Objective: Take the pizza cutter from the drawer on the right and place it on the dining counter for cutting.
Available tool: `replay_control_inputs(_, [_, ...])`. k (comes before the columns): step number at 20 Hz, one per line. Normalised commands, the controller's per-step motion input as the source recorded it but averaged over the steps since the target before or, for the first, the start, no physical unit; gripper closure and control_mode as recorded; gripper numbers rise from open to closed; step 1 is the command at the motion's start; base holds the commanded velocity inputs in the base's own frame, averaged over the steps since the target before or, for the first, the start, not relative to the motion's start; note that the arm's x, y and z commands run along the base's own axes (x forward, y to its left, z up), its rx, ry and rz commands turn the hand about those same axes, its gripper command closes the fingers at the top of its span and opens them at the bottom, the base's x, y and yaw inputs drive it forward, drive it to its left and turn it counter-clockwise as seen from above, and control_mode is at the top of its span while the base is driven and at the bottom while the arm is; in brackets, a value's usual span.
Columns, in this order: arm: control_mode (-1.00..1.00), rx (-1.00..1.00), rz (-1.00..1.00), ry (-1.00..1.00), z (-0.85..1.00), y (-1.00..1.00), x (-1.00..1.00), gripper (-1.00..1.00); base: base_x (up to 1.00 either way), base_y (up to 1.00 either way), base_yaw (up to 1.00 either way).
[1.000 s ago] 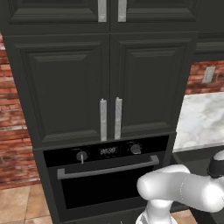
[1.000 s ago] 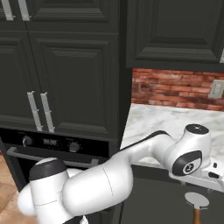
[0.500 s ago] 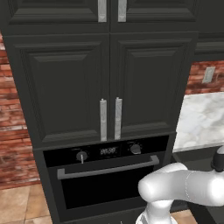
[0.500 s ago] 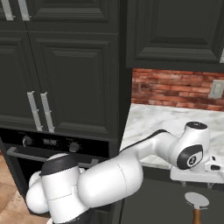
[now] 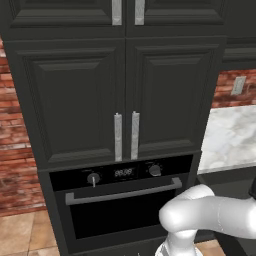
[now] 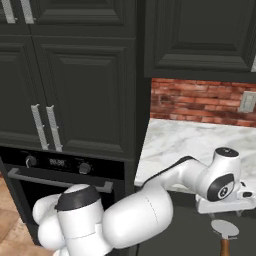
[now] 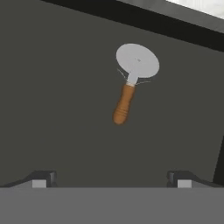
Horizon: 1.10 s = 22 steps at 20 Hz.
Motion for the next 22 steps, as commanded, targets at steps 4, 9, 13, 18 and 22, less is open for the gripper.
replay_control_inputs(4, [-1.0,0.05,-0.01,0.0,-0.13,-0.08,0.04,-1.0,0.0,0.0,0.0])
replay_control_inputs(9, [-1.0,0.05,-0.11,0.01,-0.03,0.0,0.17,-1.0,0.0,0.0,0.0])
replay_control_inputs(13, [-1.0,0.02,-0.04,0.0,-0.33,-0.1,0.03,-1.0,0.0,0.0,0.0])
replay_control_inputs(18, [-1.0,0.0,-0.03,0.0,-0.48,-0.05,0.0,-1.0,0.0,0.0,0.0])
replay_control_inputs(22, [-1.0,0.01,-0.02,0.0,-0.38,-0.1,0.0,-1.0,0.0,0.0,0.0])
